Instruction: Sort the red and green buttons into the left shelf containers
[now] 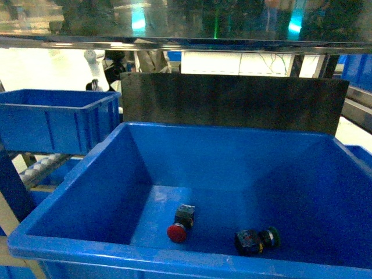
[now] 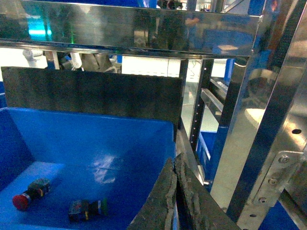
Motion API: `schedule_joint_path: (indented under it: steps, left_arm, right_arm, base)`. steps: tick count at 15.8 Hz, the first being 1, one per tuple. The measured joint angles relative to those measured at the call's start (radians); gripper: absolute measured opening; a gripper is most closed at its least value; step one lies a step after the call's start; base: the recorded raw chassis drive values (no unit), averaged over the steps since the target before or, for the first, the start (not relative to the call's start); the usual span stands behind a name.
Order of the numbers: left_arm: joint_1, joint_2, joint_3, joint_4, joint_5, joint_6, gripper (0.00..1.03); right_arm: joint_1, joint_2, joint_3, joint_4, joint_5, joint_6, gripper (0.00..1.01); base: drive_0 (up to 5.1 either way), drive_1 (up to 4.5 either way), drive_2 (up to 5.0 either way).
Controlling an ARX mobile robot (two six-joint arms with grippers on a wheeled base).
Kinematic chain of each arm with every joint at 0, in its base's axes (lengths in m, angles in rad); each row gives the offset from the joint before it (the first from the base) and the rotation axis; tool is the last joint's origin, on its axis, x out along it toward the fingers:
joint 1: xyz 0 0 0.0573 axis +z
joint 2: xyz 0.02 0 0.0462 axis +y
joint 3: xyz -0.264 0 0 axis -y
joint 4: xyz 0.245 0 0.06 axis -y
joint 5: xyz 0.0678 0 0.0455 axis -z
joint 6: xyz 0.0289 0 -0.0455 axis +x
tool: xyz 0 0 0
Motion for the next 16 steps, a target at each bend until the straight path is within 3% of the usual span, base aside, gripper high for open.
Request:
schedule_joint_path:
  steps: [5,6,9,12,15,16]
  left_arm:
    - [0.000,0.000,0.000,0.002,0.001,0.000,0.02]
    - [0.000,0.000,0.000,0.002,0.001,0.000,0.07]
    - [0.000,0.000,0.000,0.002,0.001,0.000,0.44]
    - [0.000,0.000,0.000,0.002,0.001,0.000,0.58]
    - [0.000,0.000,0.000,0.002,0.001,0.000,0.93]
    - [0.000,0.000,0.000,0.002,0.001,0.000,1.00]
  right_arm:
    - [0.000,0.000,0.000,0.000,0.000,0.000,0.02]
    - [0.000,0.000,0.000,0.000,0.000,0.000,0.13]
    - [0.000,0.000,0.000,0.001,0.000,0.000,0.50]
    - [0.000,0.000,0.000,0.001,0.000,0.000,0.64]
    - [0.000,0.000,0.000,0.000,0.000,0.000,0.99]
    - [0.000,0.000,0.000,0.001,0.000,0.000,0.98]
  base:
    - [0.0,0.00,0.0]
    - [0.0,0.00,0.0]
    - [0.0,0.00,0.0]
    - [0.0,0.00,0.0]
    - [0.0,0.00,0.0]
    - [0.0,0.00,0.0]
